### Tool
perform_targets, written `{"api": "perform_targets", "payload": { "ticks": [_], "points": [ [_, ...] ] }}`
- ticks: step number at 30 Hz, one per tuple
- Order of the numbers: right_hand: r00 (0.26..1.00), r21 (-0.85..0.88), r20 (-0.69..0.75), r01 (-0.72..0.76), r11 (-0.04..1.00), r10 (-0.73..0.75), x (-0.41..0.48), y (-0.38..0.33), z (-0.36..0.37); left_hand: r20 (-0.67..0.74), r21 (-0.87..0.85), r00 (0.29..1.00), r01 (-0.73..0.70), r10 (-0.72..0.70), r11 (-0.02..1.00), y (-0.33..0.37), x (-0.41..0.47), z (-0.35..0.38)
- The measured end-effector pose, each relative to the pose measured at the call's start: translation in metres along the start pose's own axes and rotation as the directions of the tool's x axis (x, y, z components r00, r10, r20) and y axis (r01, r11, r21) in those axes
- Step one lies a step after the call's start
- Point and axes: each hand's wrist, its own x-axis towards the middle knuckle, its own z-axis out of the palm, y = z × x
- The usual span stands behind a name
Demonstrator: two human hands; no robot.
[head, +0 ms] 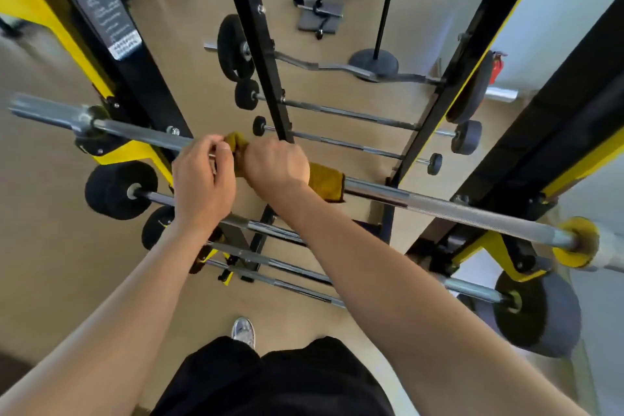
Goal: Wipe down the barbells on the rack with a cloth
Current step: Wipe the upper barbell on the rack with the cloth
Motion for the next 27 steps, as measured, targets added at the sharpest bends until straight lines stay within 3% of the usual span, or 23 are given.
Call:
{"api": "perform_targets", "payload": {
  "ticks": [4, 8, 12, 14, 16, 21, 27],
  "points": [
    [0.97, -0.197, -0.1, 0.199, 0.96, -0.221, 0.001, -0.013, 0.024, -0.062, 0.028, 0.997, 0.056, -0.054, 0.998, -0.007, 0.003, -0.014],
    [0.974, -0.267, -0.097, 0.172, 0.948, -0.204, -0.016, -0.001, 0.023, -0.057, 0.058, 0.997, 0.052, -0.049, 0.997, -0.013, 0.002, -0.019],
    [0.982, -0.078, 0.087, 0.173, 0.982, -0.166, 0.018, 0.004, 0.013, -0.046, 0.039, 0.998, 0.052, -0.05, 0.998, -0.023, 0.004, -0.021],
    [0.974, 0.009, 0.206, 0.1, 0.995, -0.099, 0.034, 0.002, 0.006, -0.037, 0.024, 0.998, 0.046, -0.045, 0.999, -0.031, 0.01, -0.025],
    [0.971, 0.019, 0.233, 0.048, 0.999, -0.051, 0.041, -0.004, 0.006, -0.049, 0.017, 0.999, 0.021, -0.021, 1.0, -0.043, 0.017, -0.032],
    [0.998, -0.076, 0.017, 0.061, 0.995, -0.06, 0.056, -0.057, 0.023, -0.065, 0.03, 0.998, 0.026, -0.024, 0.999, -0.086, 0.039, -0.05],
    [0.99, -0.146, 0.001, 0.138, 0.98, -0.139, 0.108, -0.148, 0.04, -0.128, 0.198, 0.992, 0.04, -0.014, 0.979, -0.144, 0.079, -0.099]
  ]
}}
